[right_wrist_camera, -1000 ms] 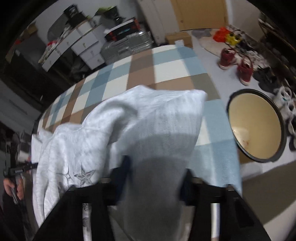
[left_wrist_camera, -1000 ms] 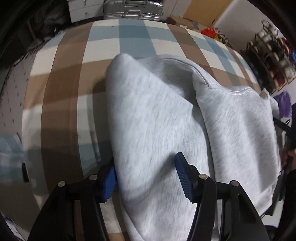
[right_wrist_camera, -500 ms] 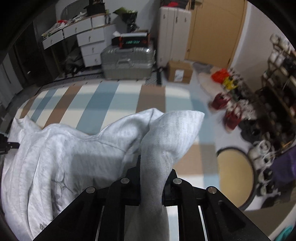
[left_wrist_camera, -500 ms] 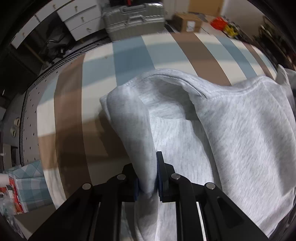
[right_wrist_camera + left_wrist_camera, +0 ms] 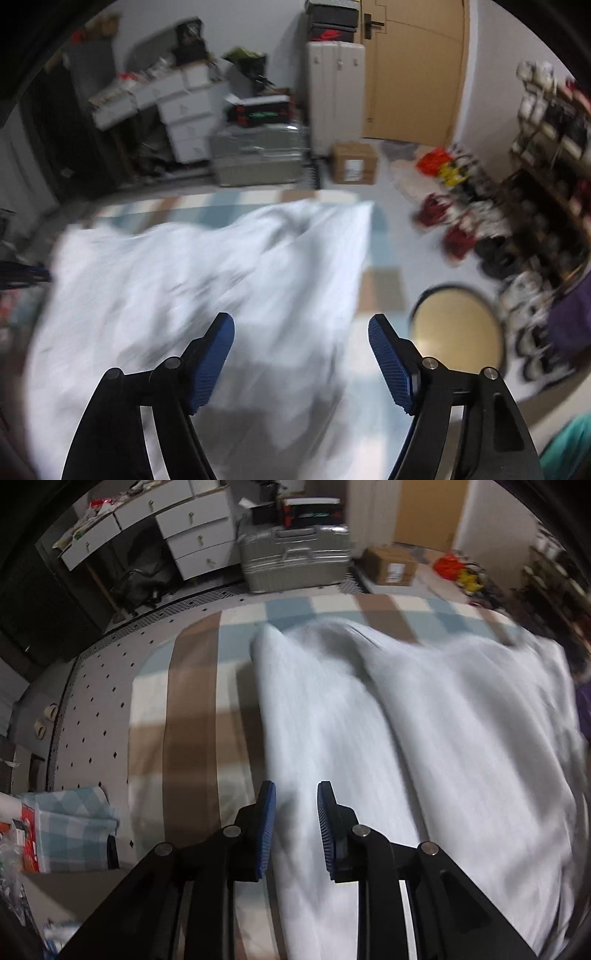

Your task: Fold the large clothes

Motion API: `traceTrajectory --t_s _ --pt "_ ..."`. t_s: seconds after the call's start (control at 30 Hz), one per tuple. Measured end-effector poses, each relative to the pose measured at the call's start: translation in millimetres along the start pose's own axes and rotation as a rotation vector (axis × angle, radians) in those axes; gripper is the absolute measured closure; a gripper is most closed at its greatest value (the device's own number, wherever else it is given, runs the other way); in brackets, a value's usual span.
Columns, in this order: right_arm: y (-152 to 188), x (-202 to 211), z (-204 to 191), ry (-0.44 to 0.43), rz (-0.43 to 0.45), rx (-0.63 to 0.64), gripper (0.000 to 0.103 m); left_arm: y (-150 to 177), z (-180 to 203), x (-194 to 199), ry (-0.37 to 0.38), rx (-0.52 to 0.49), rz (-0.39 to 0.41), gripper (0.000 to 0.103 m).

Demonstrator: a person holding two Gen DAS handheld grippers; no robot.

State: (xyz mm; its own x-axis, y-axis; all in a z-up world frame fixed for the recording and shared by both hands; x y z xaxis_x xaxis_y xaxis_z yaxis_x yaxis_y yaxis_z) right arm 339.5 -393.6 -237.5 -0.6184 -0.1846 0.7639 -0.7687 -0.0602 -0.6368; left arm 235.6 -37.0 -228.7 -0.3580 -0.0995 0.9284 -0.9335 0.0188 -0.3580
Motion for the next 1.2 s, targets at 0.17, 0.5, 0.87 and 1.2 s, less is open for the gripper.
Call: traceTrajectory --t_s 0.17,0.5,0.87,1.2 --pt "71.9 78.8 -36.5 -0.123 0.023 -0.008 0.015 49.7 18.6 49.8 0.077 -0.004 0.082 0.058" --pt "172.7 165.9 -114.2 -0.242 0.18 -0.134 0.009 116.9 51.0 138.0 0.058 0.112 0.452 0.037" --pt "223.7 203.4 -132.4 -0.25 0.369 -0.112 0.0 190.3 81.3 181.9 -0.021 0.05 0.59 0.016" --pt "232.4 217.8 -113.8 -0.255 0.427 -0.192 0.0 235.0 66.6 146.5 -0.054 0.111 0.441 0.002"
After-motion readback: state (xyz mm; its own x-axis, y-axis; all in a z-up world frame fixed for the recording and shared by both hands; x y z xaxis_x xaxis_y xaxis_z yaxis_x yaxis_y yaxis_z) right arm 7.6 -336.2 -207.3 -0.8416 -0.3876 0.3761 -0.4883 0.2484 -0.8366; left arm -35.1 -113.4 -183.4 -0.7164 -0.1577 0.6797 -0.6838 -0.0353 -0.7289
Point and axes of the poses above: each gripper's, at about its wrist camera, not at the fingertips, and x roughly against the way its jaws point, z to its right, y to its underside, the point moved 5 cm from there along -x, roughly the way its jaws point, and after that the axes turned 3 degrees about -x, right-handed, at the moved point
